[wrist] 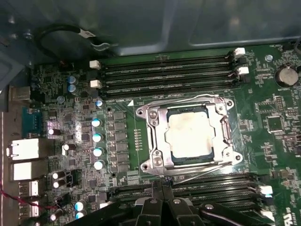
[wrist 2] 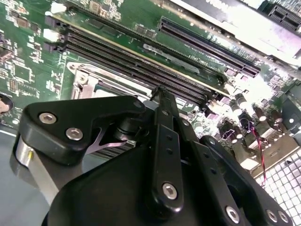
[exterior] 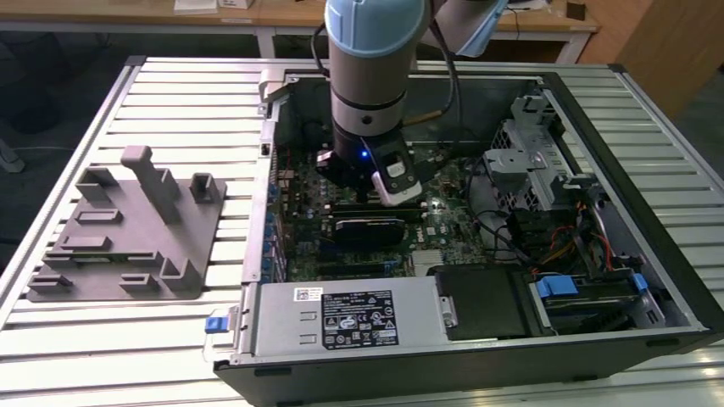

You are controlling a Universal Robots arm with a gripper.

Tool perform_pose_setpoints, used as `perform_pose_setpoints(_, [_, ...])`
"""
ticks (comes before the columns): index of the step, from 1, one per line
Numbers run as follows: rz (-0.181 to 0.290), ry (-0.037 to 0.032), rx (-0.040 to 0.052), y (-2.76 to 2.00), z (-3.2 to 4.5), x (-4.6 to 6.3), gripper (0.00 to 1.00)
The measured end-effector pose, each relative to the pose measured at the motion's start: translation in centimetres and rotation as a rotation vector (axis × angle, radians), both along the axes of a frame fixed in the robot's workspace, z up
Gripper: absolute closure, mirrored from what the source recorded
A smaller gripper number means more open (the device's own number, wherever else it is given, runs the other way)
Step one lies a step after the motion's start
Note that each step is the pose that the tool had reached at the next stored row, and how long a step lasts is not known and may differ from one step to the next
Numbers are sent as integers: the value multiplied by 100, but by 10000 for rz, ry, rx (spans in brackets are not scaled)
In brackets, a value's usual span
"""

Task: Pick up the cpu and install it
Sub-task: 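Install the second cpu locking lever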

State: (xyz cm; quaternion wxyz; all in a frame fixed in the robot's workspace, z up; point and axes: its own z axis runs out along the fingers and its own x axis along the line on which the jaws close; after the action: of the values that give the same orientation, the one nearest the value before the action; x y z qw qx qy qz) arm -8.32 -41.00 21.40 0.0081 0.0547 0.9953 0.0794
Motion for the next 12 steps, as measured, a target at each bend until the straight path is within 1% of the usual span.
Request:
perform_pose_setpoints(4, [0, 0, 199, -3, -32, -31, 89])
perform_pose_setpoints(6, [3, -1, 276, -3, -55, -36, 89])
perform_pose_setpoints(10, [-1, 0, 331, -4, -104, -37, 89])
perform_pose_setpoints(12, [1, 1, 369, -10, -113, -37, 89])
